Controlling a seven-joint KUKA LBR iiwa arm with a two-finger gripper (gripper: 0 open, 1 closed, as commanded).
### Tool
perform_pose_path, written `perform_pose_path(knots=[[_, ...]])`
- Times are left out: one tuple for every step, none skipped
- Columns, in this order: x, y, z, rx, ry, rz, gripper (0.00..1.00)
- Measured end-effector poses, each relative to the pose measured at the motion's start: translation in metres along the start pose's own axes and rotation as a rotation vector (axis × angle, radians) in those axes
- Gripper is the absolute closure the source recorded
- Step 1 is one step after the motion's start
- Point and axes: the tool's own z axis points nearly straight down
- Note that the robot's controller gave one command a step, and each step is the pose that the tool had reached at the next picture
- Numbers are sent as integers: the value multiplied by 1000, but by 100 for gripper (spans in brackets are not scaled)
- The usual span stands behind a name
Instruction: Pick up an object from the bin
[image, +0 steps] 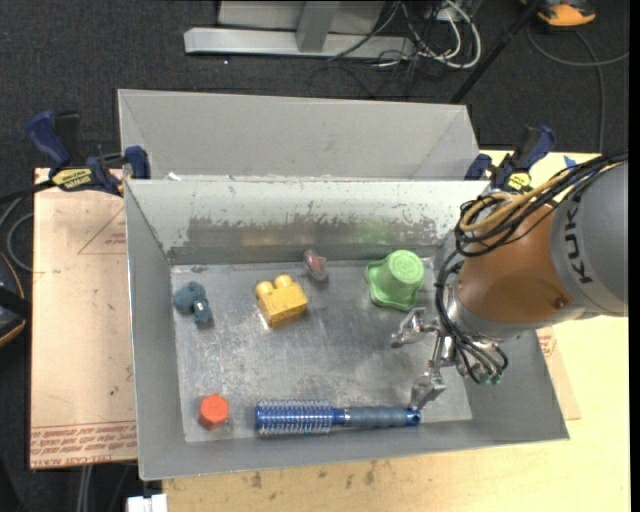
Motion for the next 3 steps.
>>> perform_pose_path(knots=[[20, 51, -2, 1, 3, -164, 0], [14, 78, 21, 9, -19, -283, 0], [17, 80, 22, 5, -8, -285, 100]])
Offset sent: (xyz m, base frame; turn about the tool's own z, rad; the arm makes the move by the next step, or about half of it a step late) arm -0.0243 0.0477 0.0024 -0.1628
